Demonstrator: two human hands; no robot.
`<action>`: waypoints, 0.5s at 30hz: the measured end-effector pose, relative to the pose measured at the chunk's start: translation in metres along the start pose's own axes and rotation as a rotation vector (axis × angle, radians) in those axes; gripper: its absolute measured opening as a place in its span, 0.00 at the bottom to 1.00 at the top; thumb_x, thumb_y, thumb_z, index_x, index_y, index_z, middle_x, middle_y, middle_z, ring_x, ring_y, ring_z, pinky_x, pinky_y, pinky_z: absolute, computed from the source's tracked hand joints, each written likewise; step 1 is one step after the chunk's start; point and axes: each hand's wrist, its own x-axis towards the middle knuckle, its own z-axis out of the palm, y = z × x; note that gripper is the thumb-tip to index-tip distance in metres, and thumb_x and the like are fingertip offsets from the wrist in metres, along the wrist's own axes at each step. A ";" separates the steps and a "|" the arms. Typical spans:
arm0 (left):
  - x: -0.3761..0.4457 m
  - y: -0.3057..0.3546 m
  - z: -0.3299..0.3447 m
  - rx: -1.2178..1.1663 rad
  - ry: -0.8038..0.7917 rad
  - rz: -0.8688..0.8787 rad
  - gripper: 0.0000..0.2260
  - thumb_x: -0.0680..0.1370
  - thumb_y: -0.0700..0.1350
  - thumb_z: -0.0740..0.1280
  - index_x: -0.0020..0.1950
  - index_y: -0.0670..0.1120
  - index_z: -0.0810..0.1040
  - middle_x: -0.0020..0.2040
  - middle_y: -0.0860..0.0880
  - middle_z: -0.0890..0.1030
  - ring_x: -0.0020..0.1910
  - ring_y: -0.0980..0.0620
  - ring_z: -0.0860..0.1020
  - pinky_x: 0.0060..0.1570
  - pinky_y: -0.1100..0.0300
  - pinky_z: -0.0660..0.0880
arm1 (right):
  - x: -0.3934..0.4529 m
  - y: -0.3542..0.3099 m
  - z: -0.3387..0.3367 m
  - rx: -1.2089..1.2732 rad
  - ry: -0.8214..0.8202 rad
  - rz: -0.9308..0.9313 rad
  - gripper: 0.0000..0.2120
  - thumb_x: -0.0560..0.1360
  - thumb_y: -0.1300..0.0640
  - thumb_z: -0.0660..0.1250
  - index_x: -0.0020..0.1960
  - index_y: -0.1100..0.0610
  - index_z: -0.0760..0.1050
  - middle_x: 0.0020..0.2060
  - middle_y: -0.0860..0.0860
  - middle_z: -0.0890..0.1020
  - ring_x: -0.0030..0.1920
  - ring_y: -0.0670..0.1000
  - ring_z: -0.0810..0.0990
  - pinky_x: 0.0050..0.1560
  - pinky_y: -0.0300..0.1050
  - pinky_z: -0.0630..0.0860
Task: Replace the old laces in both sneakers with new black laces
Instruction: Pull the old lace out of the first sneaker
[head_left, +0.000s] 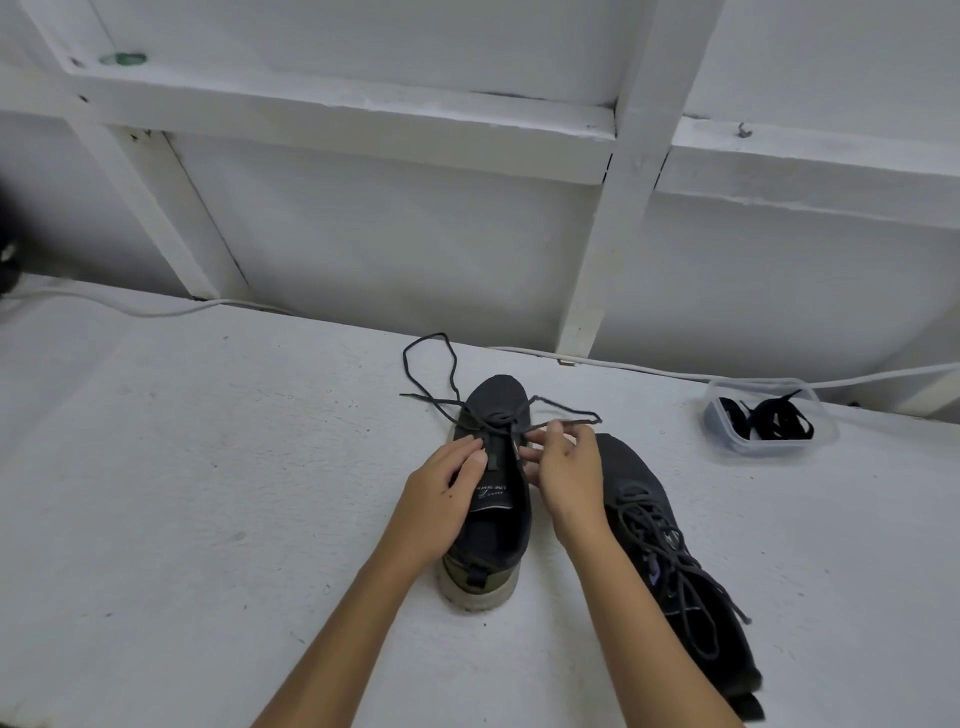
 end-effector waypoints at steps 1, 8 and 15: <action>0.000 0.000 0.000 0.000 0.001 0.001 0.18 0.83 0.54 0.60 0.72 0.52 0.75 0.70 0.60 0.74 0.68 0.64 0.70 0.60 0.77 0.62 | 0.000 0.003 -0.002 -0.061 -0.045 -0.031 0.05 0.83 0.52 0.63 0.53 0.53 0.75 0.48 0.50 0.84 0.45 0.47 0.85 0.47 0.46 0.82; 0.000 0.001 0.001 -0.006 0.003 0.009 0.18 0.83 0.54 0.60 0.72 0.53 0.74 0.70 0.60 0.74 0.68 0.64 0.70 0.64 0.72 0.63 | 0.006 0.000 -0.001 -0.146 -0.046 -0.053 0.08 0.84 0.54 0.60 0.50 0.57 0.73 0.47 0.53 0.84 0.42 0.51 0.83 0.45 0.50 0.83; 0.001 0.000 0.001 -0.019 0.004 0.003 0.18 0.84 0.53 0.60 0.72 0.53 0.74 0.69 0.60 0.74 0.68 0.64 0.70 0.66 0.70 0.64 | 0.005 0.004 -0.006 -0.223 -0.172 -0.072 0.08 0.79 0.51 0.70 0.47 0.55 0.81 0.45 0.45 0.86 0.43 0.48 0.84 0.49 0.49 0.83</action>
